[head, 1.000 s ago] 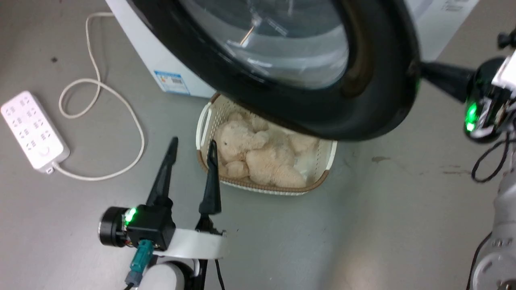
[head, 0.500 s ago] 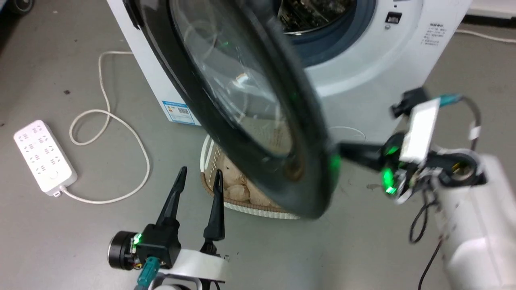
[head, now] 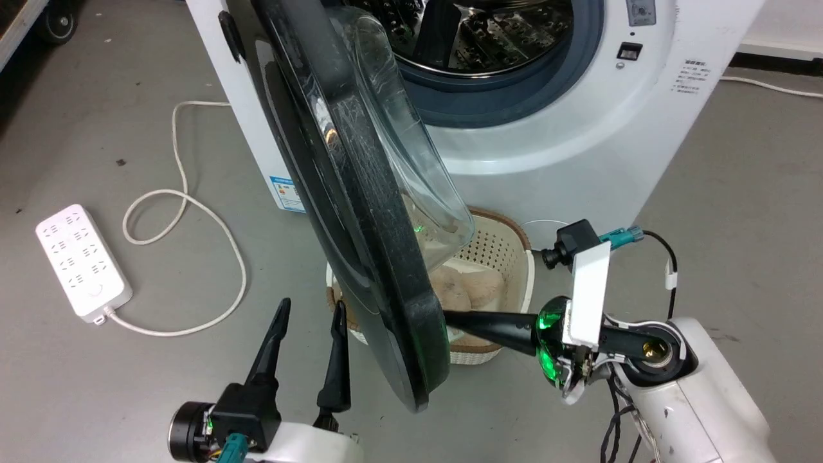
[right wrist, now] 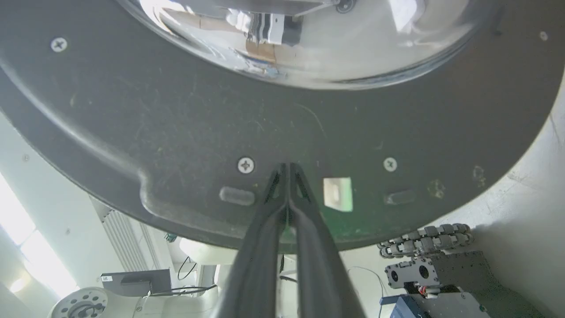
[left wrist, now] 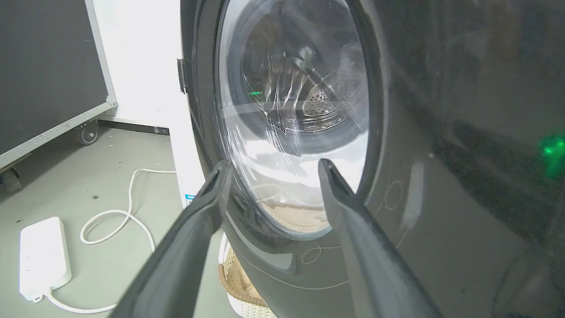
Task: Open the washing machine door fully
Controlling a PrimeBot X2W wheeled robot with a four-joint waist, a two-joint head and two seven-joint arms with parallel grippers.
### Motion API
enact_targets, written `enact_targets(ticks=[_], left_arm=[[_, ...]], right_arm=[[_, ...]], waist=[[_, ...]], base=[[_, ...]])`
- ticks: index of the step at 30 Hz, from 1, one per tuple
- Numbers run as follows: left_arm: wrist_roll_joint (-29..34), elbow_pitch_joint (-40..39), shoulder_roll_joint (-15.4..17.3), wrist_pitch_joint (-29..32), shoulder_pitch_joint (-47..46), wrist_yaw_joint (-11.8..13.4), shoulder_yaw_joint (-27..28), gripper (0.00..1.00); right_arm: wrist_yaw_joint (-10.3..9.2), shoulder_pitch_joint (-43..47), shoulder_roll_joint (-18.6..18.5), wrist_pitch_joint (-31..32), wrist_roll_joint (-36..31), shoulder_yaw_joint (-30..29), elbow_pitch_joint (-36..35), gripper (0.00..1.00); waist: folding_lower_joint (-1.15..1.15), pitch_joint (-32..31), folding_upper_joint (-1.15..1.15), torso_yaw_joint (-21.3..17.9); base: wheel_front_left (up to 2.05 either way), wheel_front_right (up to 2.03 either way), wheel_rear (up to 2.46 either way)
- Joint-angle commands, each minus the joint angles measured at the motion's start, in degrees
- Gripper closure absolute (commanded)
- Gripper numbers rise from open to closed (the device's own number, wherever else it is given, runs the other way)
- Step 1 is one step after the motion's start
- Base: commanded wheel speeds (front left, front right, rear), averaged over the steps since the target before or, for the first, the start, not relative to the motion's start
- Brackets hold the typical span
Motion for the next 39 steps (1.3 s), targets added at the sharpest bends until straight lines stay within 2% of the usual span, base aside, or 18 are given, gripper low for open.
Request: enact_targets(ticks=[1,2,3,7,9,11,16,18,20,24,26,29,34,39], left_arm=[[0.0,-0.2,0.1,-0.3,0.7,0.0,0.1,0.0],[0.0,-0.1,0.1,-0.3,0.8,-0.1,0.1,0.0],[0.0,-0.1,0.1,-0.3,0.9,-0.1,0.1,0.0],[-0.4,0.1,0.1,-0.3,1.0,-0.4,0.6,0.0],[-0.5,0.0,0.1,-0.3,1.1,-0.5,1.1,0.0],[-0.4,0.1,0.1,-0.3,1.2,-0.6,1.9,0.0],[-1.1,0.0,0.1,-0.3,1.3,-1.3,4.3,0.0],[-1.4,-0.4,0.1,-0.3,1.7,-1.6,6.0,0.0],[-1.7,-0.7,0.1,-0.3,2.1,-2.2,7.4,0.0],[-2.6,0.0,0.1,-0.3,2.7,-4.0,9.2,0.0],[-2.6,1.0,0.1,-0.3,3.3,-5.0,9.9,0.0],[-2.6,1.8,0.1,-0.3,4.1,-6.3,10.8,0.0],[-2.7,3.8,0.1,-0.3,4.9,-7.7,10.8,0.0],[-2.8,5.0,0.1,-0.3,5.0,-8.1,10.4,0.0]], right_arm=[[0.06,0.7,0.1,-0.7,-0.2,0.0,-0.4,0.87],[0.06,0.8,0.1,-1.7,-0.8,-0.2,-0.6,0.48],[0.06,0.9,0.1,-2.9,-1.5,-0.8,-0.8,0.0],[0.06,1.7,-1.8,-9.7,-5.9,-4.4,-3.9,0.0],[0.06,2.4,-4.7,-15.4,-12.5,-4.8,-8.7,0.0],[0.06,3.9,-7.9,-22.9,-20.6,-4.4,-13.5,0.0],[0.06,9.3,-12.8,-41.4,-34.1,-3.1,-21.0,0.0],[0.06,11.5,-15.4,-49.9,-41.9,-1.9,-22.2,0.0],[0.06,14.0,-16.3,-57.8,-49.1,-2.4,-21.5,0.0],[0.06,19.2,-14.7,-67.7,-61.4,-5.9,-20.4,0.0],[0.06,21.8,-11.9,-69.7,-67.4,-10.0,-20.4,0.0],[0.06,25.9,-7.5,-71.0,-75.0,-12.3,-22.0,0.0],[0.06,31.6,-2.0,-71.6,-81.3,-15.0,-24.2,0.0],[0.06,35.4,-0.1,-71.9,-83.3,-15.4,-24.9,0.0]], waist=[[0.01,-0.1,0.0,-0.2],[0.01,-0.2,0.0,-0.4],[0.01,-0.5,0.0,-0.6],[0.01,-1.7,0.0,-1.6],[0.01,-2.3,0.0,-2.4],[0.01,-2.8,0.0,-3.4],[0.01,-4.7,0.0,-5.5],[0.01,-5.4,0.0,-6.7],[0.01,-5.8,0.0,-7.7],[0.01,-6.8,0.0,-8.9],[0.01,-7.3,0.0,-9.7],[0.01,-7.8,0.0,-10.4],[0.01,-8.0,0.0,-10.6],[0.01,-7.8,0.0,-10.4]], base=[[0.0,0.0,0.0],[0.0,0.0,0.0],[0.0,0.0,0.0],[0.0,0.0,0.0],[0.0,0.0,0.0],[0.0,0.0,0.0],[0.0,0.0,0.0],[0.0,0.0,0.0],[0.0,0.0,0.0],[0.0,0.0,0.0],[0.0,0.0,0.0],[0.0,0.0,0.0],[0.0,0.0,0.0],[0.0,0.0,0.0]])
